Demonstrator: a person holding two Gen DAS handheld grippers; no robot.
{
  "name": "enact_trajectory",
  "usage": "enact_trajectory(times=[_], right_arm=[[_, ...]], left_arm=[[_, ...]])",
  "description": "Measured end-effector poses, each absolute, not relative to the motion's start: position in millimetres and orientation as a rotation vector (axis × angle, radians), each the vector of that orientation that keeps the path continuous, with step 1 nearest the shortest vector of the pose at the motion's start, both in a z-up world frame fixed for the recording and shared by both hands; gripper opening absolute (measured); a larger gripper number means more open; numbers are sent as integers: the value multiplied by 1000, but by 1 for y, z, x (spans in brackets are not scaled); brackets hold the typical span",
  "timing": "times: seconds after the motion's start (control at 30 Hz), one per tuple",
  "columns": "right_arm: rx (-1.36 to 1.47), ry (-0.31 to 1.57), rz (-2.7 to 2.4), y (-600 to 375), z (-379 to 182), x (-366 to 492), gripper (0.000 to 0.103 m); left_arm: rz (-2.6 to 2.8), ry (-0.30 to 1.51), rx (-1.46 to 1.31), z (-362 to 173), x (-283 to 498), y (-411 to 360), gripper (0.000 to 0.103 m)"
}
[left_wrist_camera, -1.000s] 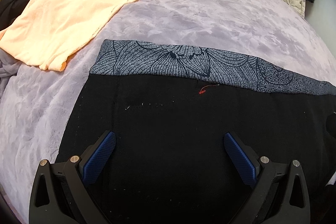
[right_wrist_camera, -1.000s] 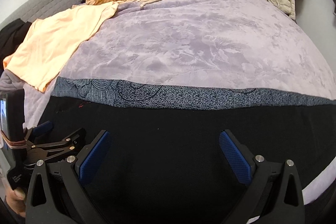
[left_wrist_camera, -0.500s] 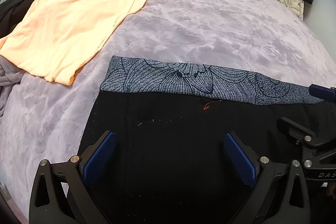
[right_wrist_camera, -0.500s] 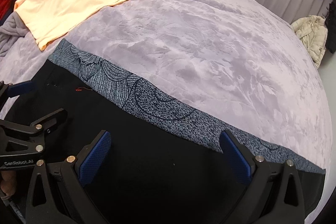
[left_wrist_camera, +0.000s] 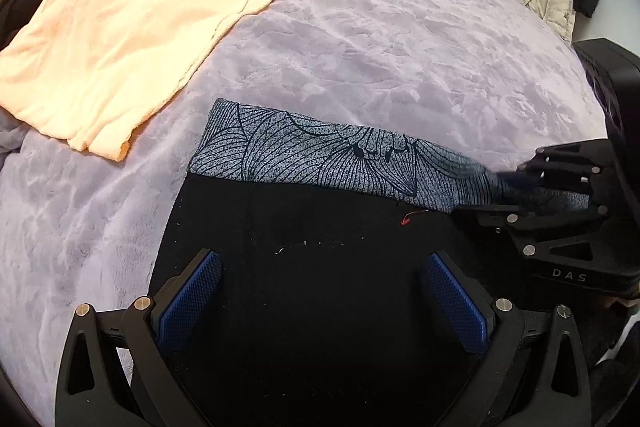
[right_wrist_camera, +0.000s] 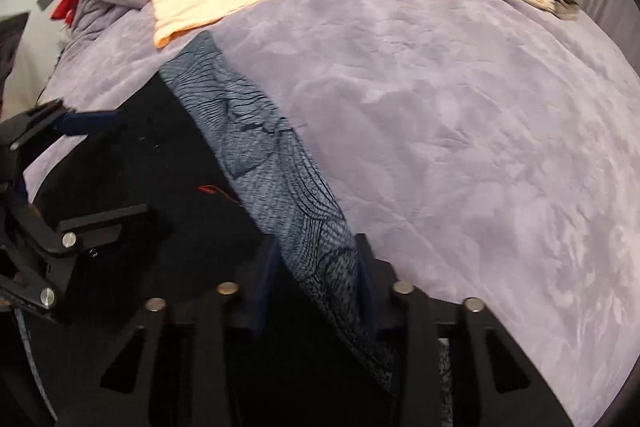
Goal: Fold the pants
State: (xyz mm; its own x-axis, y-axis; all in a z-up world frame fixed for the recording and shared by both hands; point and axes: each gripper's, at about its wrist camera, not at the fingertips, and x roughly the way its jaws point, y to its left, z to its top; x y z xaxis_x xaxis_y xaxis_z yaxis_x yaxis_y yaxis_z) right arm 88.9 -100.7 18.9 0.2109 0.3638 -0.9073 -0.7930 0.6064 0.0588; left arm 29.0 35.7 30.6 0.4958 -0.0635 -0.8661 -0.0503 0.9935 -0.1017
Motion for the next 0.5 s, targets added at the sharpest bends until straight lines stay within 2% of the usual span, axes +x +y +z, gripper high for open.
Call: enact_trajectory(times=[0.13,0.33,0.5], right_arm=[[-584,1020,848,-92,28,69,10],[-570,831,788,-102,64,23,9],[-625,768,734,-93,61,-8,9]], left_arm=[[-62,1064,-203,39,35,41,103],[-69,1095,-444,59,60,51,103],[76,1197,-525,42,88,43,103]])
